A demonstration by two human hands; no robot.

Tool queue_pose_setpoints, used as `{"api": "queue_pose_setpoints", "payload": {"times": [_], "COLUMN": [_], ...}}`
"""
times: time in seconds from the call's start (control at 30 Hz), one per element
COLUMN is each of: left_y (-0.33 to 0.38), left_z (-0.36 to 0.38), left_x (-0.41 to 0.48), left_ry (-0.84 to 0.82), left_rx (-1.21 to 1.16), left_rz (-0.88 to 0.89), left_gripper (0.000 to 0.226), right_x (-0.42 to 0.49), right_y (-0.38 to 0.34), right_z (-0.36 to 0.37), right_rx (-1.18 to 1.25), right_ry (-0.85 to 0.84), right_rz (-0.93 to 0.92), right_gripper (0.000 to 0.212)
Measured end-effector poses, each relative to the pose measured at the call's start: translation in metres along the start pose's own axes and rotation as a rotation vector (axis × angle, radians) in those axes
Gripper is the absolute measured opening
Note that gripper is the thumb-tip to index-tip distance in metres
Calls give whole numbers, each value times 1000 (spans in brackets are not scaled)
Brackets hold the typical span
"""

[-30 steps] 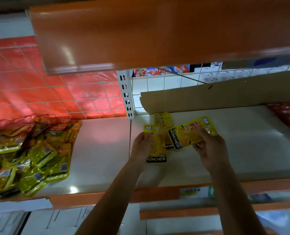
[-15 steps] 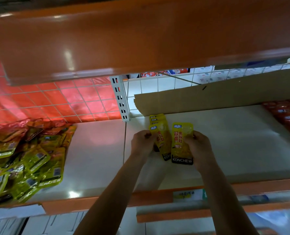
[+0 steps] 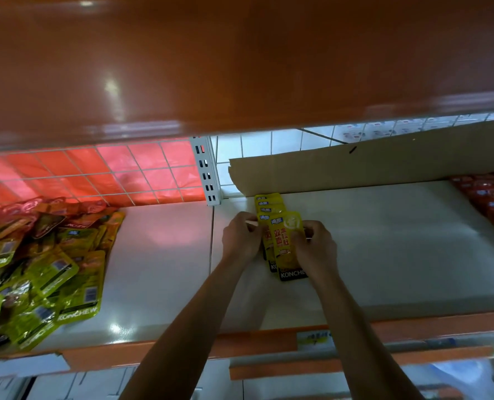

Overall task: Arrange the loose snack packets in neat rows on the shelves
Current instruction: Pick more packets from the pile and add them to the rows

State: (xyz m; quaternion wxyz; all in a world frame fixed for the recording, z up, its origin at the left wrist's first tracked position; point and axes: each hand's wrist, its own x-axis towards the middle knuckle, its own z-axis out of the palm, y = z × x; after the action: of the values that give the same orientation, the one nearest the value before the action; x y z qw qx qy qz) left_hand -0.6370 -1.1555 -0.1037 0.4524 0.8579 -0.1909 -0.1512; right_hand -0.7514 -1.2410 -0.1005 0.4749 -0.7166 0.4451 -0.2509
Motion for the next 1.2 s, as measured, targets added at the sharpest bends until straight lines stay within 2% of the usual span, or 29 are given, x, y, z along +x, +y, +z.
{"api": "queue_pose_setpoints", "payload": {"times": [0.2, 0.57, 1.03, 1.2], "left_y": [-1, -4, -5, -6], "left_z": [0, -5, -9, -13], "left_x": [1, -1, -5, -12], "left_ry": [42, 3, -9, 47], "left_rx": [40, 90, 80, 132], "left_rz": [36, 80, 91, 142], "left_gripper": [21, 22, 22, 22], "right_x": [-1, -8, -18, -24], "right_y": [-1, -3, -4, -13], "right_z": [8, 18, 15, 15], "right_rx": [-102, -284, -427, -477], "right_ry": [23, 21, -13, 82], "right_rz": [-28, -54, -77, -207], "right_gripper": [28, 37, 39, 42]}}
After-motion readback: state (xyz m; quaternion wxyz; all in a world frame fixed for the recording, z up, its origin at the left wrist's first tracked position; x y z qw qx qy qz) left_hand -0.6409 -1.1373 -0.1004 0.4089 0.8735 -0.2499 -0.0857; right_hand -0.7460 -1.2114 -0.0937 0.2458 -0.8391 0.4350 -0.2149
